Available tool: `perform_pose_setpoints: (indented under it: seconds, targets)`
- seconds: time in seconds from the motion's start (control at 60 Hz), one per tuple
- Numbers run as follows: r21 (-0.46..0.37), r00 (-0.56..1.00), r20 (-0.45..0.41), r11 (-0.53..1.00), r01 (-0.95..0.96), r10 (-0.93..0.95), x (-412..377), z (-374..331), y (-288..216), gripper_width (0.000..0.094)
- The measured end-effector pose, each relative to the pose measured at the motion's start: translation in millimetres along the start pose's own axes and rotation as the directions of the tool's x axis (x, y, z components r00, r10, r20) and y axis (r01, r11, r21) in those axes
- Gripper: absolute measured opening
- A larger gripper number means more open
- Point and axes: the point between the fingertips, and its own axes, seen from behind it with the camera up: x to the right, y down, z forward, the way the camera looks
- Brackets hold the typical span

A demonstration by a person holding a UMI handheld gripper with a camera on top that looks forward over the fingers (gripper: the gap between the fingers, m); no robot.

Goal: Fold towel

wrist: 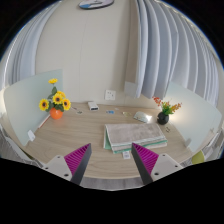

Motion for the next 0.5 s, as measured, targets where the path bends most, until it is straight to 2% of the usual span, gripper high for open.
perform_pose_setpoints:
  seconds: [0.133, 0.5]
  targets:
    - [0.005, 0.999, 0.033, 1.000, 0.019, -0.019, -6, 55, 11, 0.0851]
    - [-0.058, 0.997, 0.051, 0.997, 0.060, -0.057, -9, 203, 33, 0.0850]
